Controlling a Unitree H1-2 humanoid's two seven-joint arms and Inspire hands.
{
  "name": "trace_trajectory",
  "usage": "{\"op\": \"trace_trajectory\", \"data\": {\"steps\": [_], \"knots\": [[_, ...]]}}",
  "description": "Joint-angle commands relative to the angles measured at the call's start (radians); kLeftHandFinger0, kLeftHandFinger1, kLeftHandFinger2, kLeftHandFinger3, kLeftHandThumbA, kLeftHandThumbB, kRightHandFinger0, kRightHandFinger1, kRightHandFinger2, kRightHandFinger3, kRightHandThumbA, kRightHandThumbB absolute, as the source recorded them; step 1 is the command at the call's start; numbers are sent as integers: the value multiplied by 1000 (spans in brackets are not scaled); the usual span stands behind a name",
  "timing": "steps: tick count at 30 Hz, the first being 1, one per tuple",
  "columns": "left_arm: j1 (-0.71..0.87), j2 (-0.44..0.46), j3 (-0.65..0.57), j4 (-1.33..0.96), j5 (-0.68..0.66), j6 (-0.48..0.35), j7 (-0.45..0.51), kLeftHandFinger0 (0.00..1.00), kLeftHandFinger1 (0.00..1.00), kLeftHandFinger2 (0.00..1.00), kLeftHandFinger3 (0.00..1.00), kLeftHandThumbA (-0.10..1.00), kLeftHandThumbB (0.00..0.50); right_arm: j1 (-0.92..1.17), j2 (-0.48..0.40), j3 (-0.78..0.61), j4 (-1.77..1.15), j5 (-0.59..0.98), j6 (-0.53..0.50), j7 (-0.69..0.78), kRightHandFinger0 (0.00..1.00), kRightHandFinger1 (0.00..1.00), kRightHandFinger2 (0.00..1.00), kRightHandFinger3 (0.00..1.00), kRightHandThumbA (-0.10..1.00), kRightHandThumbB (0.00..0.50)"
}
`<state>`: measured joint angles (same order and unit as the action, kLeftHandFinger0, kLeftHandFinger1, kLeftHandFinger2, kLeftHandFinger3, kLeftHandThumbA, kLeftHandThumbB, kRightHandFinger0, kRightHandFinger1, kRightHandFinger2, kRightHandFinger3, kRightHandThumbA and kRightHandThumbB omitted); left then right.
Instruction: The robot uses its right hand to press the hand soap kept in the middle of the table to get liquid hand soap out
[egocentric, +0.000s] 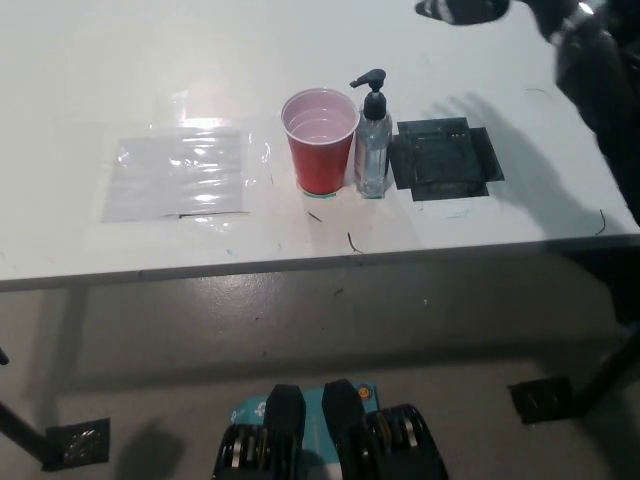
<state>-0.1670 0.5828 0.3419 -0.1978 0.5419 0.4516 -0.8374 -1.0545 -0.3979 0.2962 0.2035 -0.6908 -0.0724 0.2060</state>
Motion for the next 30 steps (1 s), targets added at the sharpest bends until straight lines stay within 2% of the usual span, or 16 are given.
{"op": "trace_trajectory", "data": {"steps": [1,7,9,11,18,19,24,27,30], "knots": [[-6,15,20,-32,20,18,-8,1000,1000,1000,925,1000,88,25,-43,-62,-116,42,58,40,1000,1000,1000,1000,1000,438],[1,14,21,-31,19,18,-2,1000,1000,1000,904,1000,93,149,-55,-125,-213,84,57,30,1000,1000,1000,1000,1000,424],[0,13,21,-37,21,18,-5,1000,1000,1000,909,1000,79,205,-54,-145,-244,88,68,23,1000,1000,1000,1000,1000,463],[0,14,22,-33,15,18,3,1000,1000,1000,907,1000,77,271,-52,-170,-274,106,72,13,1000,1000,1000,1000,1000,442],[0,6,27,-24,2,18,22,1000,1000,1000,909,1000,72,476,-18,-257,-322,173,54,-35,1000,1000,1000,1000,1000,421],[0,7,25,-24,5,18,25,1000,1000,1000,913,1000,84,511,-13,-267,-321,168,56,-43,1000,1000,1000,1000,1000,438],[1,12,21,-25,5,18,29,1000,1000,1000,916,1000,89,614,2,-293,-292,170,19,-86,1000,1000,1000,1000,1000,457],[4,14,16,-25,2,18,36,1000,1000,1000,920,1000,69,669,14,-305,-291,161,43,-95,1000,1000,1000,1000,1000,472],[3,11,22,-26,-2,18,36,1000,1000,1000,921,1000,71,709,27,-318,-272,165,23,-127,1000,1000,1000,1000,1000,459]]}}
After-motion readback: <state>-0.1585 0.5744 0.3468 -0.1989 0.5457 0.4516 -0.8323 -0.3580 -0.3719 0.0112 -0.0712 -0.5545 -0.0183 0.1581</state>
